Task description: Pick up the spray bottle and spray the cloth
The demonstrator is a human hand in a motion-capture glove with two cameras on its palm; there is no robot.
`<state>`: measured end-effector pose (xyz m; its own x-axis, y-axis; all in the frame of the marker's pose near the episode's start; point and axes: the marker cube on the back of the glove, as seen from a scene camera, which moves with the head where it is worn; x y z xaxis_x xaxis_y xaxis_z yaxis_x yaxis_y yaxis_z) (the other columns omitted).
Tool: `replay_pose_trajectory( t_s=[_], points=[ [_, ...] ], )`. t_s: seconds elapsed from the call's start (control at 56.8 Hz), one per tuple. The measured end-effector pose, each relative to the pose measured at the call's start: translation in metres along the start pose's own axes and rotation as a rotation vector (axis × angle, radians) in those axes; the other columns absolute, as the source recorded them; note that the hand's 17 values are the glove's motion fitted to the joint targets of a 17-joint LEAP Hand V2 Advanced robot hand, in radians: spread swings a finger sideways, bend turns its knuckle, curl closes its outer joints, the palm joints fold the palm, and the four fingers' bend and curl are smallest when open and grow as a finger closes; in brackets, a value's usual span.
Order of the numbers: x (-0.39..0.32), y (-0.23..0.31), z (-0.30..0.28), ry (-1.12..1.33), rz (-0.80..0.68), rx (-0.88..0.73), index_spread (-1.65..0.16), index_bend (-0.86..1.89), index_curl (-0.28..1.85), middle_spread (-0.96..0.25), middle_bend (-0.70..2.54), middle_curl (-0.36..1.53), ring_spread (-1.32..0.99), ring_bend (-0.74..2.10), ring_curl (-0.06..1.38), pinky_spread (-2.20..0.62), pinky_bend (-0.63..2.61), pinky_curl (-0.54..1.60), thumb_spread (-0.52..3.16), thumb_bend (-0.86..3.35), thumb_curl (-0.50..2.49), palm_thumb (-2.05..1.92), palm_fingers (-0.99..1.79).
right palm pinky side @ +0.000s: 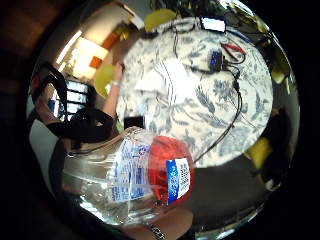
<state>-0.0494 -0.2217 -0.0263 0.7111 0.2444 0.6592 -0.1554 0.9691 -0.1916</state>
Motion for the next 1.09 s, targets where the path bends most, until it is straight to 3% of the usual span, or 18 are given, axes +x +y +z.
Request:
replay_pose_trajectory(
  t_s=[0.334, 0.563, 0.898, 1.092],
  points=[
    [0.052, -0.066, 0.043, 0.297, 0.531, -0.412, -0.25, 0.3, 0.55, -0.17, 0.57, 0.56, -0.18, 0.65, 0.48, -0.24, 0.5, 0.44, 0.5, -0.02, 0.73, 1.0, 1.33],
    [0.1, -0.072, 0.074, 0.429, 0.744, -0.575, -0.24, 0.28, 0.57, -0.17, 0.57, 0.56, -0.18, 0.65, 0.48, -0.24, 0.51, 0.44, 0.52, -0.02, 0.76, 1.0, 1.33],
    [0.156, -0.071, 0.091, 0.542, 0.908, -0.708, -0.24, 0.26, 0.59, -0.16, 0.57, 0.57, -0.17, 0.64, 0.48, -0.23, 0.51, 0.44, 0.55, -0.02, 0.8, 1.0, 1.32],
    [0.153, -0.071, 0.091, 0.575, 0.923, -0.73, -0.24, 0.25, 0.6, -0.17, 0.57, 0.57, -0.17, 0.64, 0.48, -0.22, 0.51, 0.44, 0.57, -0.02, 0.81, 1.0, 1.32]
  ],
)
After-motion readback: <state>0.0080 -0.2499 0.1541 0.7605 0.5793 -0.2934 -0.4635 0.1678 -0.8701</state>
